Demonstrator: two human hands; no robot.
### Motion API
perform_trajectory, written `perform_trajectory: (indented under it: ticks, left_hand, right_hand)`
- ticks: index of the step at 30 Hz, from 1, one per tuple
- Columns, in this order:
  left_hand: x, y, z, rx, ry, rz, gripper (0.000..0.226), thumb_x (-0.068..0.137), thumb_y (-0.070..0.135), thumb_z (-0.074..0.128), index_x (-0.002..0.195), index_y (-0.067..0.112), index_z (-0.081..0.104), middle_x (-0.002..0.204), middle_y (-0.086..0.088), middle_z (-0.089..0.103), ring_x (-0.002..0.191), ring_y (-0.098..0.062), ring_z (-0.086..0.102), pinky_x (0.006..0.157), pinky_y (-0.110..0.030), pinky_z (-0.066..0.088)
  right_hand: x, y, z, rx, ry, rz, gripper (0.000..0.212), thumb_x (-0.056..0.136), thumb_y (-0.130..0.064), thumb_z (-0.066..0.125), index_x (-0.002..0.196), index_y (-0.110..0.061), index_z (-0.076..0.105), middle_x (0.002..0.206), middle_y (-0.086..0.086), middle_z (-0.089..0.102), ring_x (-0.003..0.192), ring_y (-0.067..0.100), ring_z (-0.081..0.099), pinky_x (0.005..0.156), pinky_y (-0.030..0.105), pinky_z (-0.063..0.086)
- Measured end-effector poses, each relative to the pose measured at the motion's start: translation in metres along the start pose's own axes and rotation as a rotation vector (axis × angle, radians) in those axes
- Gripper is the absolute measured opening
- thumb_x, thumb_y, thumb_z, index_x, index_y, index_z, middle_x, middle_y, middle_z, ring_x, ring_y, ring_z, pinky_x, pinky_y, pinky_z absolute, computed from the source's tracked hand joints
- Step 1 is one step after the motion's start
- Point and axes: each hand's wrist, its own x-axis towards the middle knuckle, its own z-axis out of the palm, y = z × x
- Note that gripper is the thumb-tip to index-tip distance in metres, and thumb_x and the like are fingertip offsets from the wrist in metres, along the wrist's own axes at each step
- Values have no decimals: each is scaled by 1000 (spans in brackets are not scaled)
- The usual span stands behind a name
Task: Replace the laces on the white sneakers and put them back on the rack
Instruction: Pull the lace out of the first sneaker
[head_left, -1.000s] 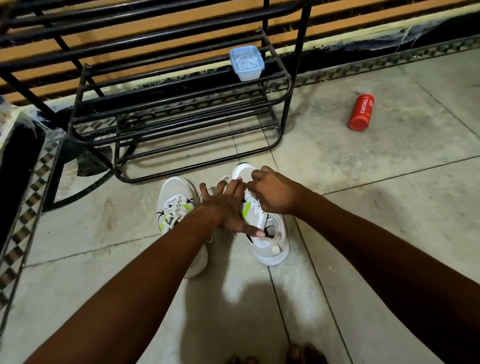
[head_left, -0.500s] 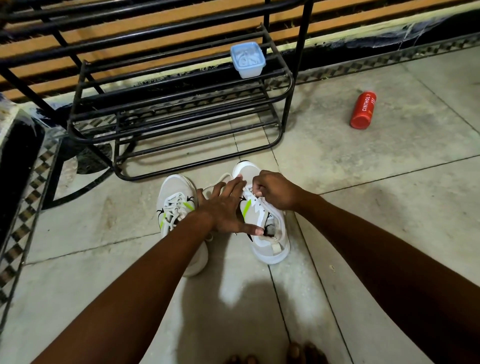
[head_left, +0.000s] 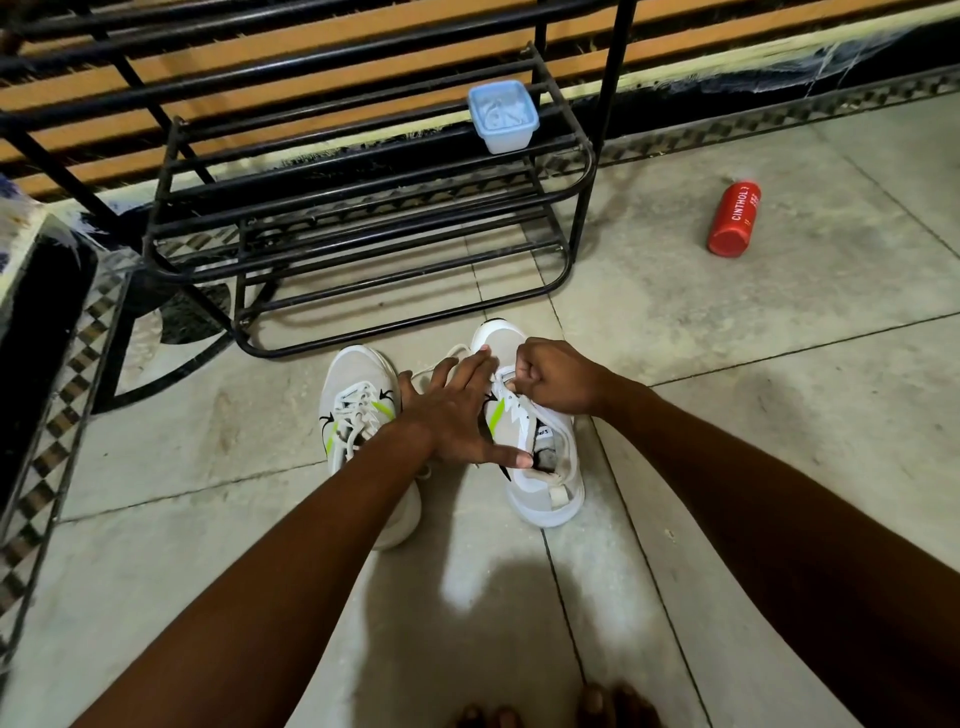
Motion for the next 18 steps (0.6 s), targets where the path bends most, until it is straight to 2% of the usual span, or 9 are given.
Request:
perform_trajectory:
  ticks: [4,7,9,12,15,18]
  left_hand:
    - [-1,-1,1,-11,12,-1,145,50,104,54,161,37,-11,167,24,-18,158,-19,-9,114,-77,-2]
    - [0,0,0,0,11,1,145,50,104,53,161,36,-11,167,23,-19,158,-18,-9,114,-76,-2]
    - [0,0,0,-10,14,6,145,51,104,54,161,36,-10,167,23,-18,158,-18,-10,114,-76,-2]
    - [0,-4,2,-28,30,20,143,50,104,53,162,36,-6,168,23,-17,158,-17,-10,114,-78,0]
    - [2,-8,4,-40,44,50,142,48,106,48,162,38,-2,168,23,-17,158,-15,-12,115,-78,1]
    - [5,-13,3,-60,76,72,131,56,103,49,162,38,7,170,22,-11,157,-12,-9,116,-75,5]
  right_hand:
    - [-1,6,5,-36,83,-6,36,84,-21,78,74,-12,44,76,-3,45,76,21,46,67,27,25]
    - [-5,4,11,-28,136,38,43,84,-24,77,67,-22,37,76,-7,44,79,26,52,71,36,40]
    - [-12,3,12,19,254,75,41,83,-30,77,67,-25,40,75,-9,46,76,22,52,75,41,46]
    - [-25,8,9,25,399,196,26,87,-33,73,74,-20,55,84,-4,57,81,18,55,79,38,37]
    - [-38,13,6,-141,432,314,17,95,-34,59,83,-23,65,96,-6,63,95,17,57,81,38,24]
    - [-49,15,7,-220,464,383,13,94,-28,54,91,-28,67,106,-9,65,112,17,53,91,46,24]
